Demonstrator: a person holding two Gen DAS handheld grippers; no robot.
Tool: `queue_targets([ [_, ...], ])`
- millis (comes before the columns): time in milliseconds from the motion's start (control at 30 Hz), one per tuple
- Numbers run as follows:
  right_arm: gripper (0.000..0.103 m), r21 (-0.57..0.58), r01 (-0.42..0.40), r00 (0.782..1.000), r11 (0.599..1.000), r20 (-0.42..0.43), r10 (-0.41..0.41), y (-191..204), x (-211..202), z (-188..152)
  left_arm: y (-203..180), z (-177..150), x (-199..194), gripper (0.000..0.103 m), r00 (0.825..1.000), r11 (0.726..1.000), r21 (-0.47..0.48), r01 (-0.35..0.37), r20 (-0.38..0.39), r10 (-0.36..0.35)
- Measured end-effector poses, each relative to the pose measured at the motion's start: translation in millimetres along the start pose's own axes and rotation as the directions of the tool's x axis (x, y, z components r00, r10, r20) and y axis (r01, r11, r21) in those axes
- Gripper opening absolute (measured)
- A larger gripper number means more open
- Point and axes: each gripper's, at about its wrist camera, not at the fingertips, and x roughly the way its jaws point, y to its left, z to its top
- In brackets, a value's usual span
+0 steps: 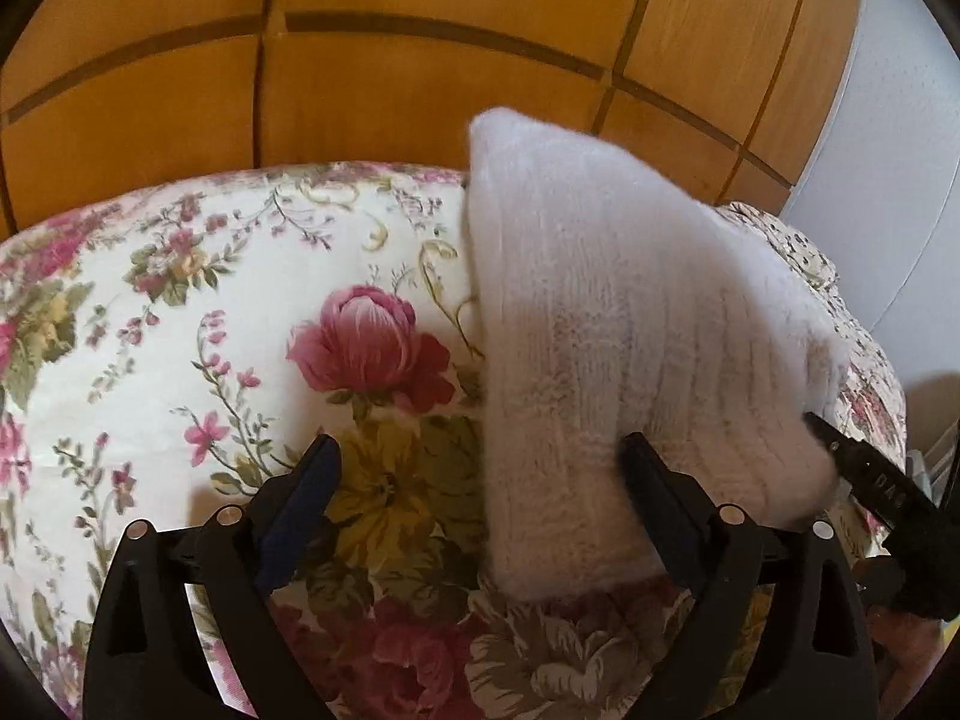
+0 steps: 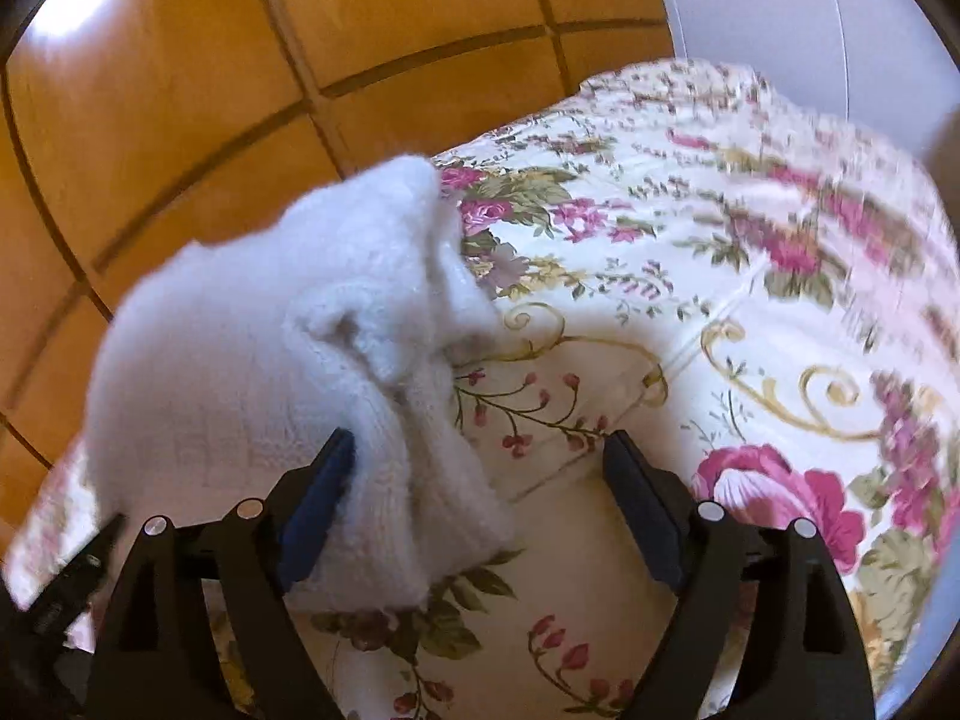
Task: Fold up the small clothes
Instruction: 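Set the folded sweater on the bed and open both grippers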
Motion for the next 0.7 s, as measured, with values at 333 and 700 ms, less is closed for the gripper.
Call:
queue_targets([
  [333, 0.101, -0.004, -0.039, 0.998, 0.999, 0.052, 0.039, -8.9, -39.3, -21.1, -9.1, -29.7, -49.2, 0.099, 0.994, 0.995, 0.019, -0.097, 0.059, 0.096],
  [700, 0.101, -0.128, 0.001, 0.999, 0.992, 0.042, 0.005, -1.4, -89.1, -39.2, -29.4, -52.3, -91.1, 0.099, 0.982, 0.98, 0.096, -0.176, 0.09, 0.168],
])
